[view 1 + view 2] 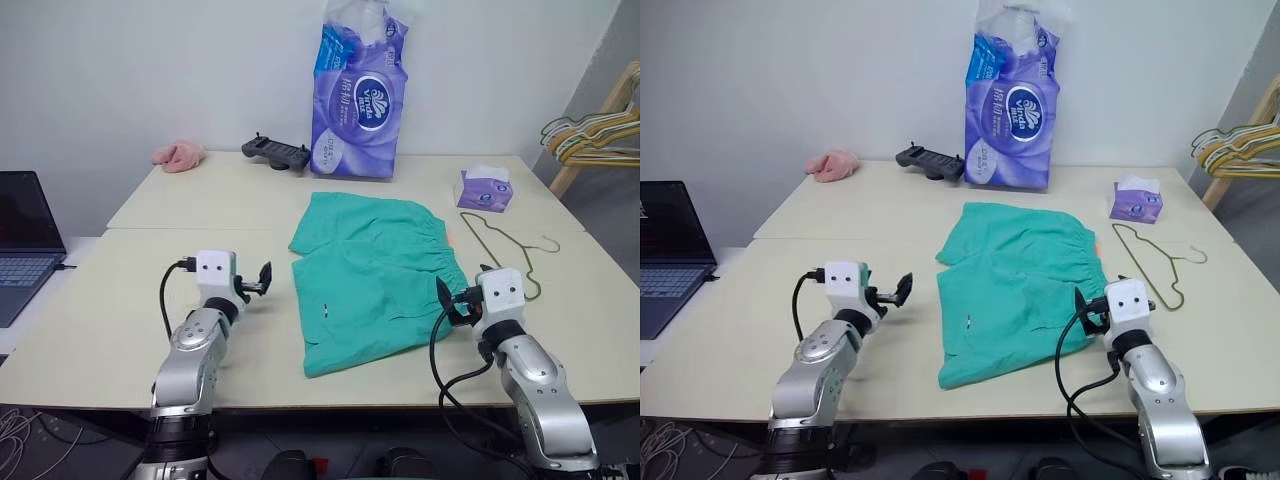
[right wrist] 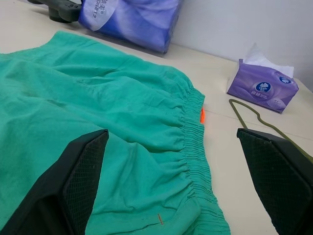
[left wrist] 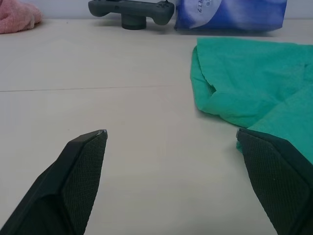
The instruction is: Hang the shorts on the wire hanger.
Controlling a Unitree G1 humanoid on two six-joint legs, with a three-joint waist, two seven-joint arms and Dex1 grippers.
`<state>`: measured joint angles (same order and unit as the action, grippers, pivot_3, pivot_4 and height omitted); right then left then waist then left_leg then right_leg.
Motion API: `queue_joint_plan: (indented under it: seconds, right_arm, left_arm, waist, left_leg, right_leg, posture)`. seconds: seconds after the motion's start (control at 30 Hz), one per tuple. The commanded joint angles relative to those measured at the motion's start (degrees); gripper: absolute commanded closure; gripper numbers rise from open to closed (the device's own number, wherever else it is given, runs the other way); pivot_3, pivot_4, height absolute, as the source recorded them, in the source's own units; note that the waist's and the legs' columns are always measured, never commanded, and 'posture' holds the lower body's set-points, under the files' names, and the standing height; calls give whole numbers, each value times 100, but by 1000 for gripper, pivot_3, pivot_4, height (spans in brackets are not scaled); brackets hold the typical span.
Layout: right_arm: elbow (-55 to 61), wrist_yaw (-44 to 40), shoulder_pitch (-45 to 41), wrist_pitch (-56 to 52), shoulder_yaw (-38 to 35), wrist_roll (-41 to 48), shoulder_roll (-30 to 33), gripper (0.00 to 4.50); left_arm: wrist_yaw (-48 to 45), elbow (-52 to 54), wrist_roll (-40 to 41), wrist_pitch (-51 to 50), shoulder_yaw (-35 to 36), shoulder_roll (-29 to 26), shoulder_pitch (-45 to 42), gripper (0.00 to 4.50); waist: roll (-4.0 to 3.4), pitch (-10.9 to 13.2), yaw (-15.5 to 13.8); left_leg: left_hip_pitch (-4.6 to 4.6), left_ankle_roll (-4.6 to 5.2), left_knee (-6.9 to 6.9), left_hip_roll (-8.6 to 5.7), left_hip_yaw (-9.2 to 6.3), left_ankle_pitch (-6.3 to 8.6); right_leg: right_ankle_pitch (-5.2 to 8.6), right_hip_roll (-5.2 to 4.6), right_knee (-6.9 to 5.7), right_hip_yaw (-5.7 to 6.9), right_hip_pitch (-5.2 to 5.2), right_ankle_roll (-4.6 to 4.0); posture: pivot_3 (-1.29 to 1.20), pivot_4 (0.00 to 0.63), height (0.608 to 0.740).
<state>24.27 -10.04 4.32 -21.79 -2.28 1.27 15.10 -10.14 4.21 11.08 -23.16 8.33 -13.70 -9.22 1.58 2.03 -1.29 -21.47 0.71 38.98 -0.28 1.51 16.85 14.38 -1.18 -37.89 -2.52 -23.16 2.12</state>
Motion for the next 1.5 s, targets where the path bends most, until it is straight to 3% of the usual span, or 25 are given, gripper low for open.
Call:
queue_joint_plan:
  seconds: [0.03,1.17,1.4,1.5]
  right_arm:
    - [97,27,-100,137,-93,1,-10,19]
    - [142,-113,-75,175,-141,31,97,19]
    - [60,-1286,316,638,-532,303,1205,19]
    - [-454,-2187,329,1213,-656,436,1975,19]
  left_arm:
    - [55,314,-81,30,55,-106,-108,0]
    - [-250,374,115,71,51,-129,-113,0]
    - [-1841,1079,437,43,-759,-766,61,0]
    - [-2680,1242,565,75,-1067,-1242,71,0]
  waist:
    - [0,0,0]
    - [-1,3,0]
    - [-6,7,2]
    - [-14,12,30]
  left_leg:
    - [0,0,0,0,0,0]
    - [0,0,0,0,0,0]
    - [-8,2,-1,-4,7,1]
    - [2,2,-1,-1,15,1]
  right_leg:
    - [0,0,0,0,0,0]
    - [1,0,1,0,0,0]
    - [1,-3,17,2,0,0]
    - [2,2,17,3,2,-1]
  posture:
    - [57,17,740]
    - [55,14,740]
    - [46,22,740]
    - [41,23,740]
